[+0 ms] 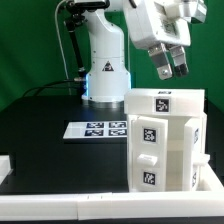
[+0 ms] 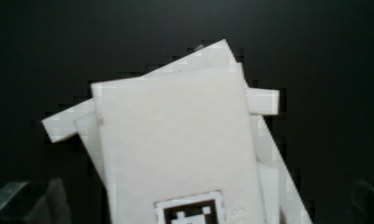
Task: Assemble cabinet
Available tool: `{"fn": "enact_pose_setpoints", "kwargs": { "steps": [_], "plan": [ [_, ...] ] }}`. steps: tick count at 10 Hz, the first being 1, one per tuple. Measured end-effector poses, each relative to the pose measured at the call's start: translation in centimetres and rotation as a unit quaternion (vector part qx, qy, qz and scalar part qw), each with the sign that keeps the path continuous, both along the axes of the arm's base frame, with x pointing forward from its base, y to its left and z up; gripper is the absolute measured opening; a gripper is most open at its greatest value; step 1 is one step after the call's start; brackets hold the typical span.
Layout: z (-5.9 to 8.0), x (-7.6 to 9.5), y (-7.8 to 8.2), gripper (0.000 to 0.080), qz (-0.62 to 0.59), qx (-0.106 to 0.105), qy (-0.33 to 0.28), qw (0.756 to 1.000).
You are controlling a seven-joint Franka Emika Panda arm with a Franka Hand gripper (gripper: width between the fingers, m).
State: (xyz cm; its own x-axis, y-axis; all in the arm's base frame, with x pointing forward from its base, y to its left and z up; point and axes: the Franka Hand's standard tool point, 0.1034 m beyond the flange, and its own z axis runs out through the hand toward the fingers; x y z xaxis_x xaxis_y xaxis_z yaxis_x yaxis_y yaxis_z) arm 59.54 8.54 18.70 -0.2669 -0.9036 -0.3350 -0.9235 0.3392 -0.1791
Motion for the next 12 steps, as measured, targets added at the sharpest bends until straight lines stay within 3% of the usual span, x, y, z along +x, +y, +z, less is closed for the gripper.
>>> {"fn": "enact_pose_setpoints", "kwargs": {
  "steps": [1,3,5,6,9,10,12],
  "plan": [
    [0.2,0.1,0.0,0.0797,0.093,-0.026,-0.005,0.995],
    [0.4,1.0,0.1,0.0797,0.256,-0.072,-0.046,0.963],
    [0.5,1.4,0.8,0.0797,0.390,-0.091,-0.059,0.914],
    [0.7,1.7,1.1,0.0797,0.403,-0.094,-0.062,0.908],
    [0.6,1.6,1.0,0.0797,0.496,-0.117,-0.090,0.856],
    [0.5,1.6,1.2,0.0797,0.579,-0.150,-0.105,0.794],
    [0.4,1.7,1.1,0.0797,0.699,-0.184,-0.132,0.678]
  ]
}}
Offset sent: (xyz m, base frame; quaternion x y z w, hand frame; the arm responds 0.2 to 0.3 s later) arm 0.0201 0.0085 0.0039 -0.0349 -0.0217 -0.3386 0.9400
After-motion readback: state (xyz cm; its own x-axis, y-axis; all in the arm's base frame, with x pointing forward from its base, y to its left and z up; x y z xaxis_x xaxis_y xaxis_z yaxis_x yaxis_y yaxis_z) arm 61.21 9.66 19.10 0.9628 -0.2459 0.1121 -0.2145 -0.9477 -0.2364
